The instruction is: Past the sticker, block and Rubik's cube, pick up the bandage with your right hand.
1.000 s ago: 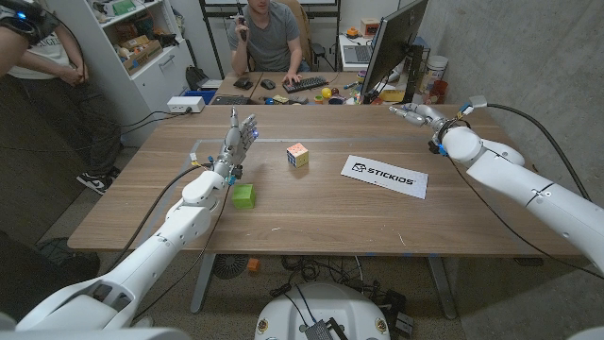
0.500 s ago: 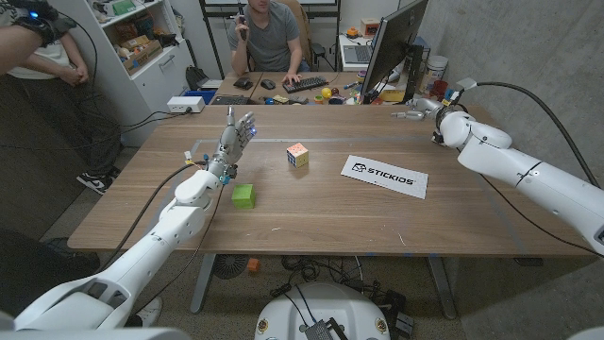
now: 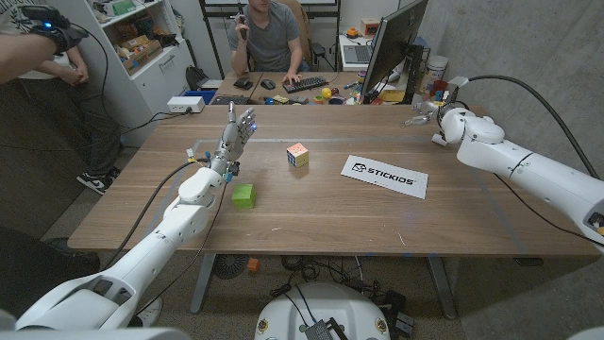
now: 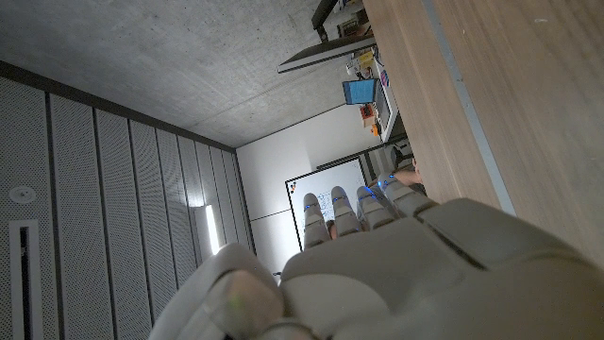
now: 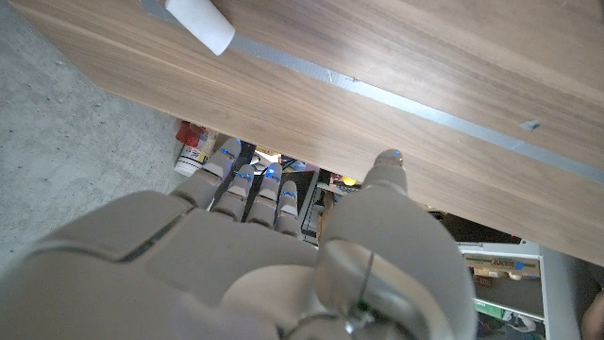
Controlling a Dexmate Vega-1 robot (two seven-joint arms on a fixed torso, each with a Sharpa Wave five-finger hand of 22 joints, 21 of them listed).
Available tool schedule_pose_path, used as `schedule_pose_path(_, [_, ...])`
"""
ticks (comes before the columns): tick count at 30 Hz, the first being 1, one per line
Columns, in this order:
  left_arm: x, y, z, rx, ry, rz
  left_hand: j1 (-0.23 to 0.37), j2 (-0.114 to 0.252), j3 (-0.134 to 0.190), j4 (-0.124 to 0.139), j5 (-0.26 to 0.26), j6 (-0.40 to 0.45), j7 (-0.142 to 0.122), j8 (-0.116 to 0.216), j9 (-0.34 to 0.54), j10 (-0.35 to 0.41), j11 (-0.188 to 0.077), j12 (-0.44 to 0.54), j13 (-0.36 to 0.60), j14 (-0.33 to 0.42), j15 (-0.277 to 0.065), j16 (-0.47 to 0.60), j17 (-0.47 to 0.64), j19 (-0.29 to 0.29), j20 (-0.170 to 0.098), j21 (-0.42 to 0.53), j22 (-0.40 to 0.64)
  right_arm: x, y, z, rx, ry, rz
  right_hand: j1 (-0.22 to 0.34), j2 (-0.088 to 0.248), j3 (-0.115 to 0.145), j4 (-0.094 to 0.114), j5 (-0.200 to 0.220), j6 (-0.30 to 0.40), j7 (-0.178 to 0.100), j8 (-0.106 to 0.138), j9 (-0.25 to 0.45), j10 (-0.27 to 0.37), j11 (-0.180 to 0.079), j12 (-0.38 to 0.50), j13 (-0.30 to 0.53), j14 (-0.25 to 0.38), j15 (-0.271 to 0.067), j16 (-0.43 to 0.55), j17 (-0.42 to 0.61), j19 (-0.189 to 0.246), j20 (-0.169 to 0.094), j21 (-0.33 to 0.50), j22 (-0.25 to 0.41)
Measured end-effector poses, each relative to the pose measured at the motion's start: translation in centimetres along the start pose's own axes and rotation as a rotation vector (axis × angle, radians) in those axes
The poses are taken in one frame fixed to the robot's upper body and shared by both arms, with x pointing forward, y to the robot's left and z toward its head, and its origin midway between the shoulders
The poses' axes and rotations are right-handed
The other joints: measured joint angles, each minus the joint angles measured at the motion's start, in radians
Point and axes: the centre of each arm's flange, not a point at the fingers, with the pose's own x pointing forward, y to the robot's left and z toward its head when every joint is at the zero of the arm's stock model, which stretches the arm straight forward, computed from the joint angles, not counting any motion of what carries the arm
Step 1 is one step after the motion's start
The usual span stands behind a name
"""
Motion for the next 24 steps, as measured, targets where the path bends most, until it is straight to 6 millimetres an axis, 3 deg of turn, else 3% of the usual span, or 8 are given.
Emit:
schedule_pose_path(13, [-0.4, -0.5, 0.0, 0.008, 0.002, 0.021, 0.000, 0.000, 0.000, 0.000, 0.000, 0.000, 0.000, 0.000, 0.000, 0.000, 0.000, 0.000, 0.000, 0.000, 0.000, 0.000, 0.000, 0.000, 0.000, 0.000, 0.000, 0.9, 1.5, -0.4, -0.156, 0.014, 0.068, 0.033, 0.001, 0.004, -0.004, 0.010, 0.005, -0.016, 0.000, 0.000, -0.002, -0.016, 0.000, 0.000, -0.019, 0.000, -0.011, 0.000, -0.015, 0.000, -0.011, 0.000])
schedule_pose_path(24, [-0.6, -0.4, 0.0, 0.013, 0.007, 0.032, 0.000, 0.000, 0.000, 0.000, 0.000, 0.004, 0.004, 0.000, 0.000, 0.000, 0.000, 0.000, 0.000, 0.000, 0.000, 0.000, 0.000, 0.000, 0.000, 0.000, 0.000, 1.4, 2.3, -2.8, -0.224, 0.076, 0.131, 0.047, -0.002, 0.008, -0.008, 0.013, 0.005, -0.016, 0.000, 0.000, -0.002, -0.016, -0.004, -0.003, -0.029, 0.000, -0.011, 0.000, -0.015, 0.000, -0.011, 0.000])
